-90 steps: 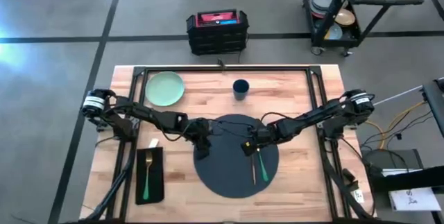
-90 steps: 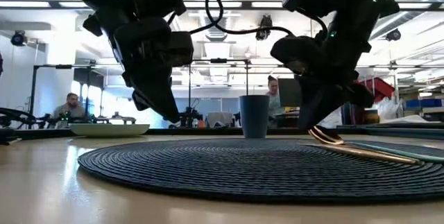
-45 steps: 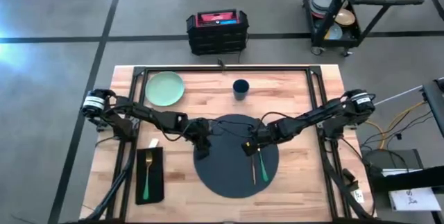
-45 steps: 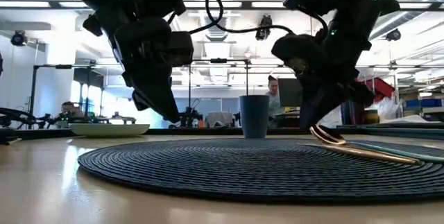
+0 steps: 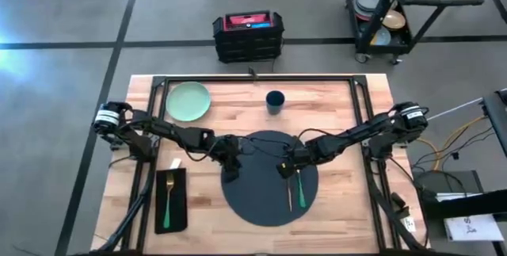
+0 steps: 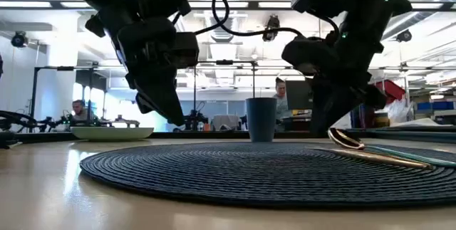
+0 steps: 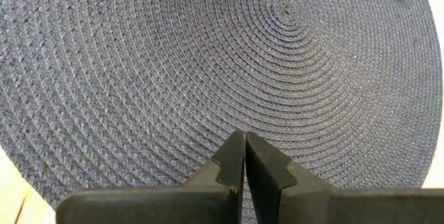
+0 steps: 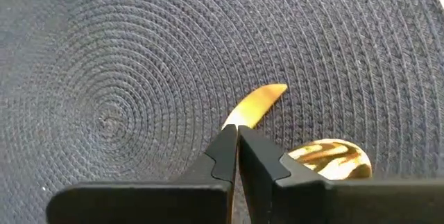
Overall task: Set table place
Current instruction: Put the green plate on the black placemat
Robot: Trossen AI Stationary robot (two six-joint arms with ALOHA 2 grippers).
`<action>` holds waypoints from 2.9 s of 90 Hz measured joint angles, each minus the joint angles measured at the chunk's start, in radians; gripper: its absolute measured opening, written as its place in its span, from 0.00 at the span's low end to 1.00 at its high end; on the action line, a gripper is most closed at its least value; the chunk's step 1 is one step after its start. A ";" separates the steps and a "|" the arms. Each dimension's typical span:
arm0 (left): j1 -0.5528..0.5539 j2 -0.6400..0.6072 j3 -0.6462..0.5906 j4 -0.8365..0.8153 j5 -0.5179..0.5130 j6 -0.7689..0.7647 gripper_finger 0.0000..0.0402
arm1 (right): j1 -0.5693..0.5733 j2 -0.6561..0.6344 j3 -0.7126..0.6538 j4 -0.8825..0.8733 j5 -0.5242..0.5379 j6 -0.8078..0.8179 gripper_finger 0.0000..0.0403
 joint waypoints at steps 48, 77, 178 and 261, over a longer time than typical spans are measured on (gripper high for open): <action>0.028 -0.006 0.000 0.001 -0.075 0.014 0.00 | 0.001 -0.172 0.320 -0.110 0.139 -0.504 0.00; 0.278 -0.006 0.201 -0.449 -0.187 0.000 0.05 | -0.047 -0.196 0.314 -0.454 0.339 -0.385 0.01; 0.614 0.156 0.209 -0.709 -0.438 -0.063 0.37 | -0.056 -0.662 -0.101 -0.411 0.121 -0.267 0.56; -0.027 -0.127 0.312 -0.485 -0.079 -0.234 0.00 | -0.057 -0.661 -0.101 -0.404 0.151 -0.381 0.24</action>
